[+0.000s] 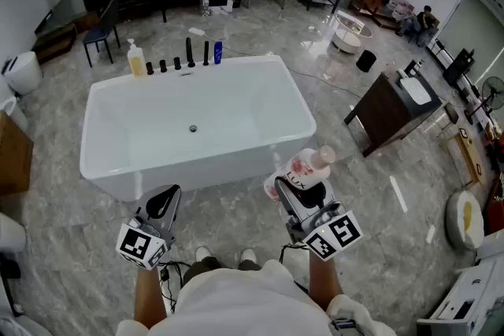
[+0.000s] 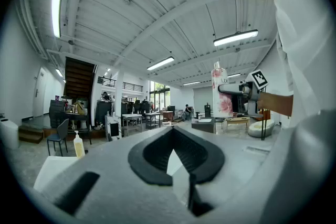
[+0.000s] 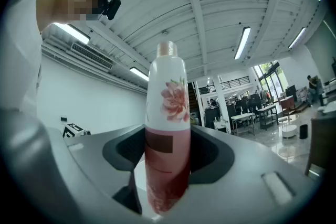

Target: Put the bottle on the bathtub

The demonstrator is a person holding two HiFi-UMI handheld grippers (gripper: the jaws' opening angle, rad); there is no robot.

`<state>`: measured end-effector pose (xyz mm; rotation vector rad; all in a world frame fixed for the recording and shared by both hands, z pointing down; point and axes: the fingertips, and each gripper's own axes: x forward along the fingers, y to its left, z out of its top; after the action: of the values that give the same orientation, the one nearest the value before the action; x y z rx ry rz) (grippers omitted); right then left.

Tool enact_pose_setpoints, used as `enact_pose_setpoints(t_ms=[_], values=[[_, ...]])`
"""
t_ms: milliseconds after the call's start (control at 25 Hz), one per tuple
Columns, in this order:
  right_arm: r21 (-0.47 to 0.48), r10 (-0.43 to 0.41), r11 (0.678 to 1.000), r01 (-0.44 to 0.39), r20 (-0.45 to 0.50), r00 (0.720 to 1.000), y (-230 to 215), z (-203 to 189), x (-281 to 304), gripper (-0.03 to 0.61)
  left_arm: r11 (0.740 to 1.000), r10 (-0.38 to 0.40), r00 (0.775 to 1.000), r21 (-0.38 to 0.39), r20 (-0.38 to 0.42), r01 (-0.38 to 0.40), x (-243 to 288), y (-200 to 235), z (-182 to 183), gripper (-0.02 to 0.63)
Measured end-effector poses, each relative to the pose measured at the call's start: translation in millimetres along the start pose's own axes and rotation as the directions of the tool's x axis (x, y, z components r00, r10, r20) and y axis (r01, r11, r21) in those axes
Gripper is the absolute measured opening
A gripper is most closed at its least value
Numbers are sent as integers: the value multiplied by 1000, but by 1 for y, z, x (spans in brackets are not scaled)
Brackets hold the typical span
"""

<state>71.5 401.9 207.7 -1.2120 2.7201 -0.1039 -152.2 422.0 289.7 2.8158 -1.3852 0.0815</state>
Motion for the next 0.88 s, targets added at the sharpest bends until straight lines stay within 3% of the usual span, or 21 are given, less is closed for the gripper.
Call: enact_pose_setpoints(t_ms=[240, 480, 880], values=[[-115, -39, 993, 34, -45, 998, -7, -10, -3, 245, 998, -33, 998, 53, -53, 36, 17, -12, -6, 2], [-49, -35, 998, 34, -34, 999, -12, -18, -7, 245, 993, -97, 995, 66, -38, 100, 32, -28, 2, 2], [7, 8, 1000, -8, -14, 1000, -13, -18, -4, 249, 995, -88, 995, 50, -39, 90, 39, -22, 1, 2]])
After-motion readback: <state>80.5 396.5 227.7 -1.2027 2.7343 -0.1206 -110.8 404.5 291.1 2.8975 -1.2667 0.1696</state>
